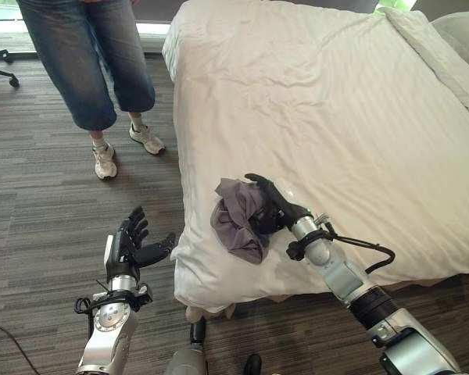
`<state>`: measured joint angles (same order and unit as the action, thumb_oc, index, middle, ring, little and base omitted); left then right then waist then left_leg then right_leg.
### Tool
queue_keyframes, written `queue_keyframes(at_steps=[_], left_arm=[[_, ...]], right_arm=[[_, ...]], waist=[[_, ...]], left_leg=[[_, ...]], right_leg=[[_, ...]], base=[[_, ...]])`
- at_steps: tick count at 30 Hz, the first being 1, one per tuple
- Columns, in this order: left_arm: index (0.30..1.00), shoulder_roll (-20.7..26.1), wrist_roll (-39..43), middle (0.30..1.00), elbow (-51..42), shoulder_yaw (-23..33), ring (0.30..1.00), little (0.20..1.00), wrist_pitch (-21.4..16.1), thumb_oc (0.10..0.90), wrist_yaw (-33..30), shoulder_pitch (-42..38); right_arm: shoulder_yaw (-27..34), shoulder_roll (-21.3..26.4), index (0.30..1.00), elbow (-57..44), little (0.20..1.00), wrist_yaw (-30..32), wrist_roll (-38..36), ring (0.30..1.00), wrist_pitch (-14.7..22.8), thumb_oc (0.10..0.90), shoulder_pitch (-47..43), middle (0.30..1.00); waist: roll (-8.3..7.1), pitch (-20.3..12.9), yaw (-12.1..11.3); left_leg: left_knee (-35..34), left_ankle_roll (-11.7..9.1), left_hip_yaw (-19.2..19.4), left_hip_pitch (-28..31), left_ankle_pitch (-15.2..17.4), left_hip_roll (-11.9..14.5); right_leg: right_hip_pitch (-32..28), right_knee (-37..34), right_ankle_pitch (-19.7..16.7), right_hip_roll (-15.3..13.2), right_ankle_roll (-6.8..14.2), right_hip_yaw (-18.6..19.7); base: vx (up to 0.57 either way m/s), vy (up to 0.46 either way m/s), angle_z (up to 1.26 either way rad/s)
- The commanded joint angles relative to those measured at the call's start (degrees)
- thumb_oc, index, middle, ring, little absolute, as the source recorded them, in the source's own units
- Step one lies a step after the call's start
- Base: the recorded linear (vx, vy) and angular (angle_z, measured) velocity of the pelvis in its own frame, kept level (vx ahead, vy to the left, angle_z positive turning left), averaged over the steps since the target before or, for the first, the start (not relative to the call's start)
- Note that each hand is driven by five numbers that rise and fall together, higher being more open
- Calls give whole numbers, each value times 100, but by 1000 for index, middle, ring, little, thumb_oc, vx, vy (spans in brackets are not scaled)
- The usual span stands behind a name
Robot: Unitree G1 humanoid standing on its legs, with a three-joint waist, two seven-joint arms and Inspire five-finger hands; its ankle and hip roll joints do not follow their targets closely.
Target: Pick up bed clothes into laundry basket.
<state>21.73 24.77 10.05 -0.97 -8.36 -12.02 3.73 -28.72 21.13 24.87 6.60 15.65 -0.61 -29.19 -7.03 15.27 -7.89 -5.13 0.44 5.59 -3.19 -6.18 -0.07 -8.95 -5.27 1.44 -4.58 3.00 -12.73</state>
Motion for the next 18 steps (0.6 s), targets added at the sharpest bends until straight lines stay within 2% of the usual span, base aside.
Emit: queue_keyframes(at_steps=[1, 3, 5, 7, 8, 9, 11, 12, 13, 14, 15, 16, 17, 18], left_arm=[[900, 361, 63, 900, -136, 112, 900, 900, -545, 800, -7, -397], [900, 447, 134, 900, -107, 78, 900, 900, -565, 800, 73, -437], [900, 505, 161, 900, -120, 68, 900, 900, -569, 800, 99, -449], [900, 693, 201, 900, -247, 159, 900, 900, -620, 800, 137, -480], [900, 693, 201, 900, -247, 159, 900, 900, -620, 800, 137, -480], [900, 843, 167, 900, -395, 294, 900, 900, -671, 800, 99, -558], [900, 1125, -105, 900, -605, 418, 900, 900, -710, 800, -3, -794], [900, 1125, -108, 900, -603, 404, 900, 900, -708, 800, -6, -810], [900, 1446, -362, 900, -827, 612, 900, 900, -773, 800, -83, -1058], [900, 1447, -364, 900, -827, 599, 900, 900, -770, 800, -84, -1071], [900, 1634, -424, 900, -925, 676, 900, 900, -818, 800, -131, -1245], [900, 1785, -435, 900, -1040, 733, 900, 900, -877, 800, -209, -1467], [900, 1977, -472, 900, -1311, 924, 900, 900, -971, 800, -405, -1792], [900, 1984, -474, 900, -1316, 895, 900, 900, -966, 800, -408, -1815]], right_arm=[[-196, -128, 300, 614, 300, 93, 41, 300, 59, 400, -379, 300], [-349, -369, 300, 1494, 300, -15, 7, 300, -63, 400, -605, 300], [-328, -392, 300, 1674, 300, -60, -75, 300, -104, 400, -705, 300], [-94, 75, 300, 1500, 300, -77, -397, 300, -148, 400, -1159, 300], [-93, 76, 300, 1499, 300, -78, -397, 300, -149, 400, -1159, 300], [170, 678, 300, 832, 300, 15, -612, 300, -71, 400, -1372, 300], [569, 1402, 300, -80, 300, 204, -627, 300, 19, 400, -1425, 300], [589, 1416, 300, -104, 300, 196, -625, 300, 6, 400, -1410, 300], [1140, 2234, 300, -938, 300, 404, -667, 300, 119, 400, -1282, 300], [1166, 2244, 300, -961, 300, 397, -666, 300, 108, 400, -1260, 300], [1489, 2604, 300, -1253, 300, 499, -796, 300, 159, 400, -1213, 300], [1943, 2964, 300, -1550, 300, 648, -979, 300, 194, 400, -1029, 300], [2847, 3453, 300, -2132, 300, 954, -1220, 300, 245, 400, -552, 300], [2916, 3452, 300, -2173, 300, 946, -1220, 300, 233, 400, -486, 300]], waist=[[-57, -314, -167], [-67, -316, -234], [-76, -314, -254], [-137, -341, -212], [-137, -340, -214], [-192, -345, -85], [-240, -379, 94], [-242, -386, 77], [-276, -441, 281], [-280, -443, 265], [-287, -473, 368], [-305, -515, 455], [-318, -594, 730], [-332, -591, 705]], left_leg=[[13, -325, 275, 466, 722, 476], [13, -320, 244, 436, 720, 440], [13, -319, 237, 427, 717, 433], [13, -313, 277, 416, 724, 418], [13, -313, 278, 417, 724, 418], [13, -304, 347, 467, 770, 414], [13, -290, 445, 501, 816, 415], [13, -287, 452, 476, 796, 414], [13, -275, 541, 550, 894, 404], [13, -271, 545, 531, 872, 403], [13, -276, 595, 567, 921, 406], [13, -274, 663, 573, 923, 401], [13, -280, 739, 643, 989, 392], [13, -277, 740, 622, 958, 389]], right_leg=[[273, 27, -4, -617, 489, -112], [288, 27, -34, -640, 515, -141], [293, 27, -46, -648, 525, -144], [329, 27, -96, -661, 551, -97], [329, 27, -96, -661, 551, -96], [341, 27, -145, -670, 585, -21], [388, 27, -218, -685, 629, 68], [417, 27, -237, -686, 626, 77], [447, 27, -314, -702, 685, 164], [469, 27, -334, -704, 682, 170], [472, 27, -361, -706, 711, 206], [508, 27, -435, -717, 736, 250], [509, 44, -575, -743, 813, 370], [526, 37, -602, -745, 808, 371]], base=[[0, 0, 0], [-6, 43, -1], [-6, 52, 1], [-13, 75, 6], [-23, 91, 7], [-32, 111, 10], [-35, 127, 9], [-14, 131, -7], [-19, 82, -17], [-3, 121, -11], [-13, 81, -7], [19, 144, -16], [-2, 103, -16], [-20, 135, -17]])
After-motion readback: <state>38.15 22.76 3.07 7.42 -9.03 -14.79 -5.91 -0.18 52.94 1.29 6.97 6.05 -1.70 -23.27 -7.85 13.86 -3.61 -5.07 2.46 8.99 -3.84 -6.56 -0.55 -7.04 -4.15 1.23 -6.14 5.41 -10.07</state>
